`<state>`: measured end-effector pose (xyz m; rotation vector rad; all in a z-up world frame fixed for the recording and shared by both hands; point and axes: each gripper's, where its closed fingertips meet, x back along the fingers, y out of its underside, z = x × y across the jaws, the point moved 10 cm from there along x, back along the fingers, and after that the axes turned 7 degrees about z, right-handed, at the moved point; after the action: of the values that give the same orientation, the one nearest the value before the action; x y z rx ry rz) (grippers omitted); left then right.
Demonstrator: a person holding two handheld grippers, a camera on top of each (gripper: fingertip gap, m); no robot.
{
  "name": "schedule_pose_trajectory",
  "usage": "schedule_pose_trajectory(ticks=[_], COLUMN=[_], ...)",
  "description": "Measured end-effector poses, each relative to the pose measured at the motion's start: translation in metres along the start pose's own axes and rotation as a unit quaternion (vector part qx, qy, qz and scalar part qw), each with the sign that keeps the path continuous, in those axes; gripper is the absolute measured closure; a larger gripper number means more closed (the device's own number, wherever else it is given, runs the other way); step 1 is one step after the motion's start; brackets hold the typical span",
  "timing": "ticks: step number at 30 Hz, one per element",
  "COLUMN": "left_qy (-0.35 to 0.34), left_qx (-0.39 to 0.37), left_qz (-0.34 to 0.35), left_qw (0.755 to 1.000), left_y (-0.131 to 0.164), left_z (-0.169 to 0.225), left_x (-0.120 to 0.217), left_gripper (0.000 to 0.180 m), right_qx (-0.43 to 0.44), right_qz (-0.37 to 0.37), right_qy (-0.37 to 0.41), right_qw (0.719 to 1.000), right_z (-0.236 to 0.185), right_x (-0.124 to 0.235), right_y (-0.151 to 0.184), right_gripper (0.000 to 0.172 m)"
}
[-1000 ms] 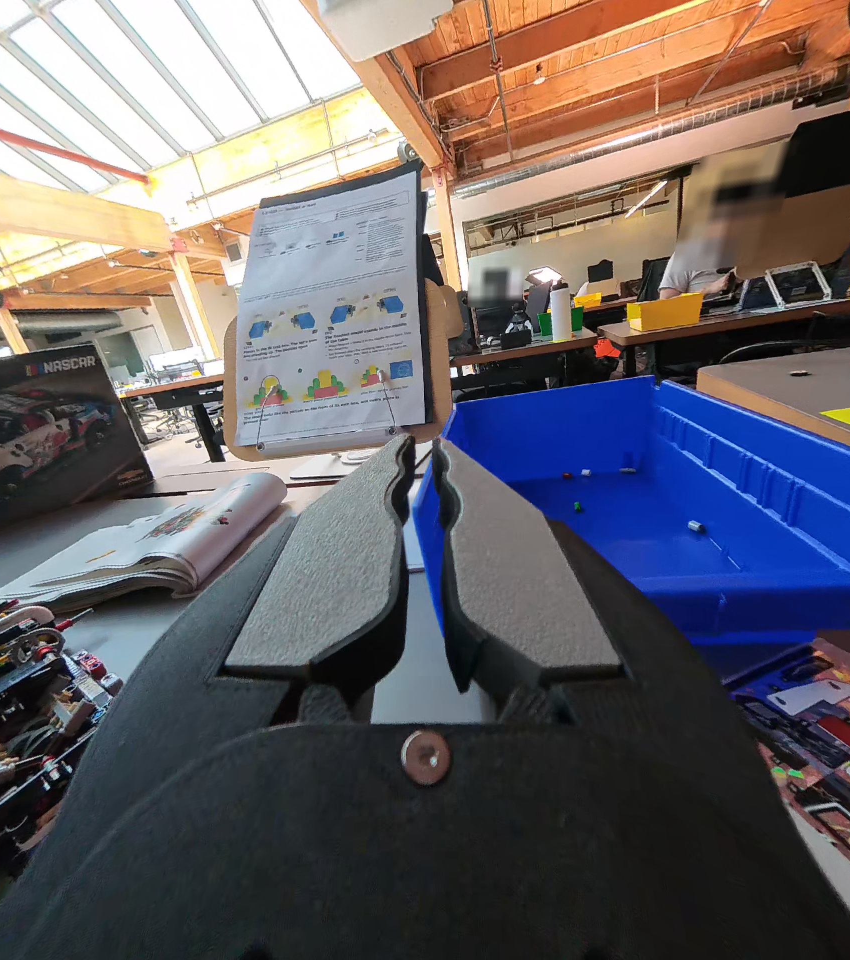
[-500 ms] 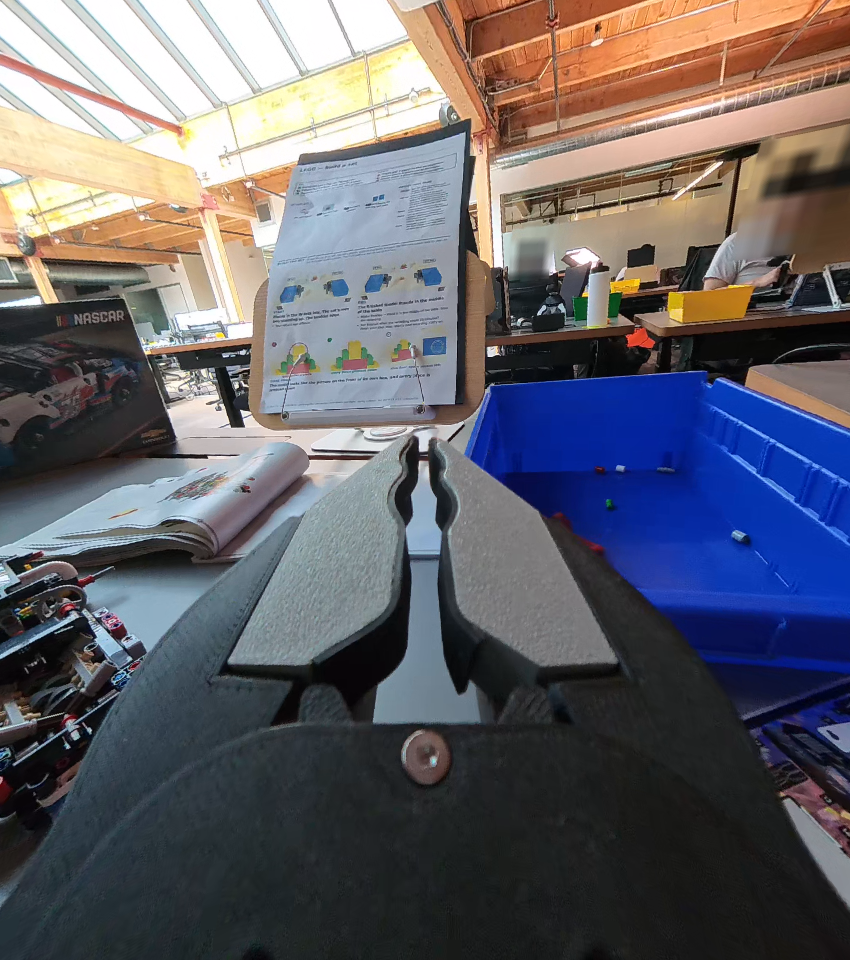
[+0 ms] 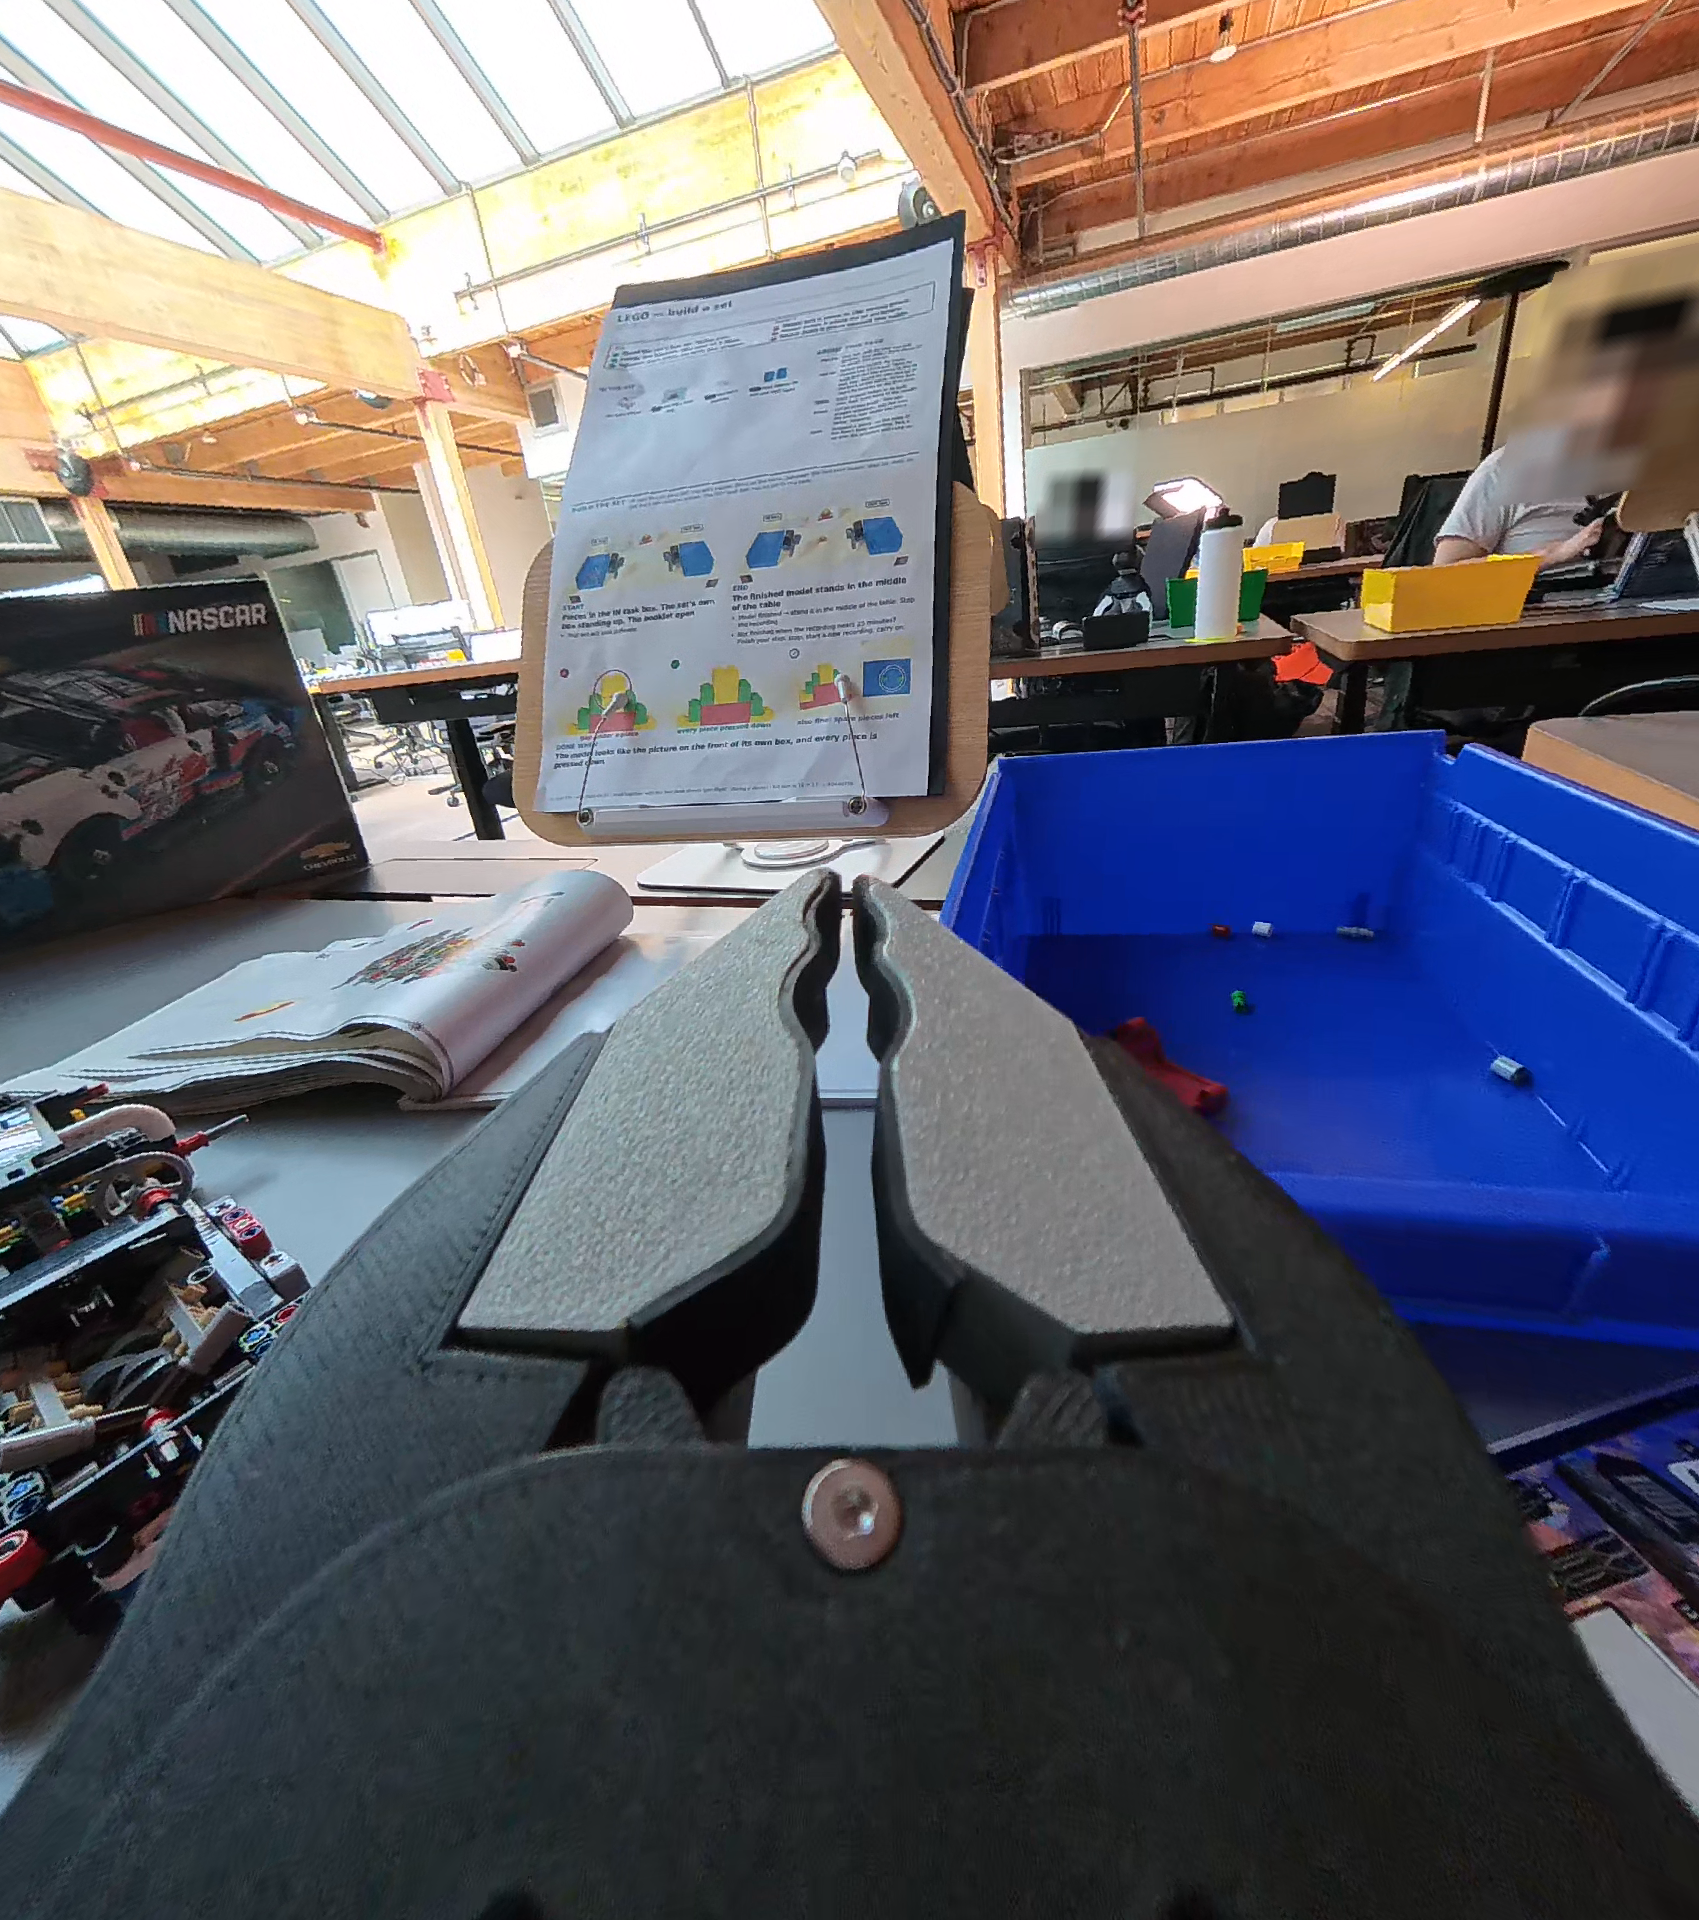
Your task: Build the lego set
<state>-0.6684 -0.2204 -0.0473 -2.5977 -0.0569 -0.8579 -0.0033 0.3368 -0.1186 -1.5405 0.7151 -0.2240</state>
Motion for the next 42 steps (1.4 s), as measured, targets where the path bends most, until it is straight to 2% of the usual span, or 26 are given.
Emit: schedule_pose_trajectory(ticks=[5, 8, 23, 32, 37, 42], left_qy=[-0.02, -0.02, -0.054, -0.117, -0.119, -0.112], left_qx=[-0.004, -0.013, -0.05, -0.067, -0.055, -0.081], left_qz=[0.072, 0.096, 0.124, 0.167, 0.211, 0.249], left_qw=[0.997, 0.995, 0.99, 0.977, 0.969, 0.959], left_y=[-0.032, -0.05, -0.083, -0.097, -0.109, -0.117], left_z=[-0.02, -0.024, -0.035, -0.058, -0.059, -0.034], left_x=[0.053, 0.074, 0.119, 0.156, 0.185, 0.208], left_gripper=[0.18, 0.18, 0.18, 0.18, 0.18, 0.18], right_qx=[0.003, 0.006, -0.004, 0.003, 0.017, 0.038], right_qz=[-0.004, -0.003, -0.002, -0.006, -0.03, -0.065], right_qy=[-0.008, -0.013, -0.035, -0.041, -0.096, -0.161], right_qw=[1.0, 1.0, 0.999, 0.999, 0.995, 0.984], right_z=[-0.003, -0.005, -0.009, -0.01, -0.02, -0.04], right_x=[-0.001, -0.002, -0.001, -0.001, -0.008, -0.016], right_y=[0.001, 0.0, 0.0, 0.0, 0.007, 0.016], right_gripper=[0.172, 0.172, 0.172, 0.172, 0.166, 0.165])
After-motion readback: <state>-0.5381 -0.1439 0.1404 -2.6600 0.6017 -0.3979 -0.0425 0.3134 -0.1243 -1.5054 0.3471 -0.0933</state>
